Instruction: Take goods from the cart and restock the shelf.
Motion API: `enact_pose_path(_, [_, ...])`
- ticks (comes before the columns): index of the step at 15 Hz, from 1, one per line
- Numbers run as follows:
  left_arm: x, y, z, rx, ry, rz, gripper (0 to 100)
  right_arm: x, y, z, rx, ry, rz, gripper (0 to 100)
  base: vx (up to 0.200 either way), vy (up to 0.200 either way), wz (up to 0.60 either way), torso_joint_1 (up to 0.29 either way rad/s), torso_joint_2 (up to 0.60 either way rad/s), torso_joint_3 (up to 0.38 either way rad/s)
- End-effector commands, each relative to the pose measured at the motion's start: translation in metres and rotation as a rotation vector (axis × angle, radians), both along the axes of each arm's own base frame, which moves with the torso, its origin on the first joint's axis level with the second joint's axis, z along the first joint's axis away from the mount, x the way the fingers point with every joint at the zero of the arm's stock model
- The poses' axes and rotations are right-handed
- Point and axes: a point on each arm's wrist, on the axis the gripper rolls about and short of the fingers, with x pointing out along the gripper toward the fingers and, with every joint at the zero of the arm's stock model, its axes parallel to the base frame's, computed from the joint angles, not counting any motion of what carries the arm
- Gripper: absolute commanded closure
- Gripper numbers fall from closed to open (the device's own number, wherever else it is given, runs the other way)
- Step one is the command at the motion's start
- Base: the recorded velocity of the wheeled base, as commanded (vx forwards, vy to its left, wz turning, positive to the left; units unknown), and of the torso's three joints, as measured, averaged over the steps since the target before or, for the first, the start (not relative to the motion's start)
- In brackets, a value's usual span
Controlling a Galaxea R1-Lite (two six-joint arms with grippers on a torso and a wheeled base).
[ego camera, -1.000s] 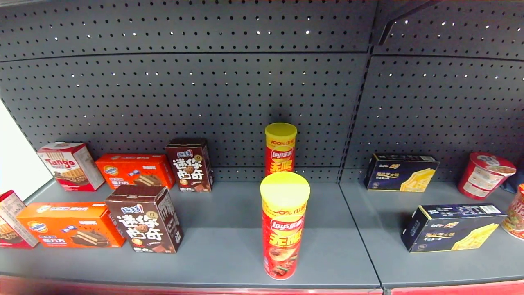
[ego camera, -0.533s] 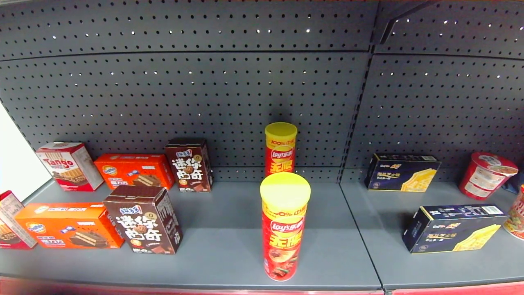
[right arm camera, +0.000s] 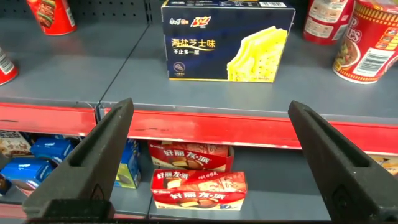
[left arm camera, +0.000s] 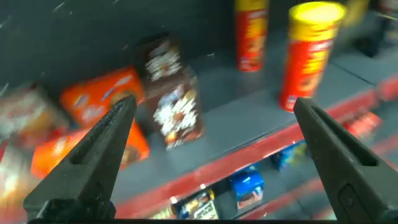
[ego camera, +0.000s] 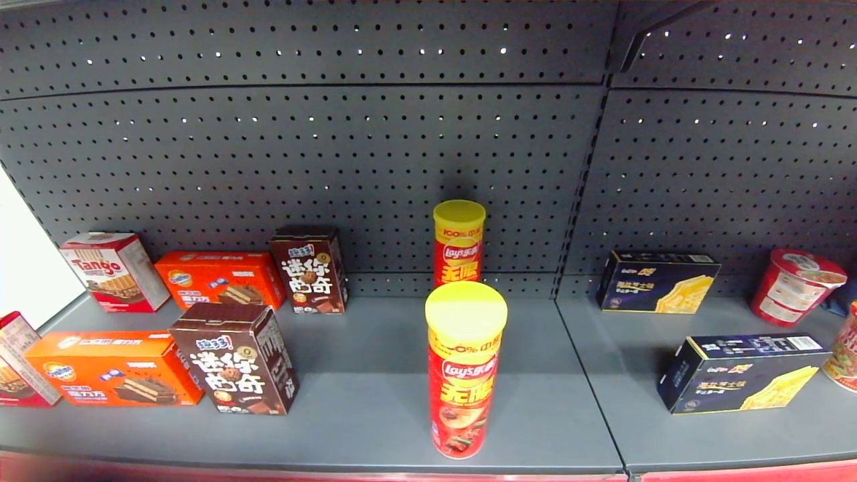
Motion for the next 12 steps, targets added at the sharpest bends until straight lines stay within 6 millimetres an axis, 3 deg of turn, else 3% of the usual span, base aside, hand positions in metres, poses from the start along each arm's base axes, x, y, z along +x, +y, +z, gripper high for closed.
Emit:
enact_pose_path(1, [0.073, -0.023, -0.004, 0.11, 0.242, -0.265, 0, 0.0, 0.0, 0.0, -0.001, 0.001, 0.0, 0, 0.0, 0.0, 0.0, 0.0, 0.0, 0.0])
enact_pose_path(5, [0.117, -0.051, -0.024, 0.199, 0.404, -0.311, 0, 0.0, 0.0, 0.0, -0.001, 0.0, 0.0, 0, 0.0, 0.0, 0.0, 0.0, 0.0, 0.0])
enact_pose_path(8, [0.15, -0.066, -0.026, 0.146, 0.4, -0.276, 0, 0.0, 0.0, 0.0, -0.001, 0.001, 0.0, 0, 0.0, 0.0, 0.0, 0.0, 0.0, 0.0])
enact_pose_path(12, [0.169, -0.083, -0.035, 0.155, 0.415, -0.241, 0, 0.0, 0.0, 0.0, -0.001, 0.001, 0.0, 0, 0.0, 0.0, 0.0, 0.0, 0.0, 0.0])
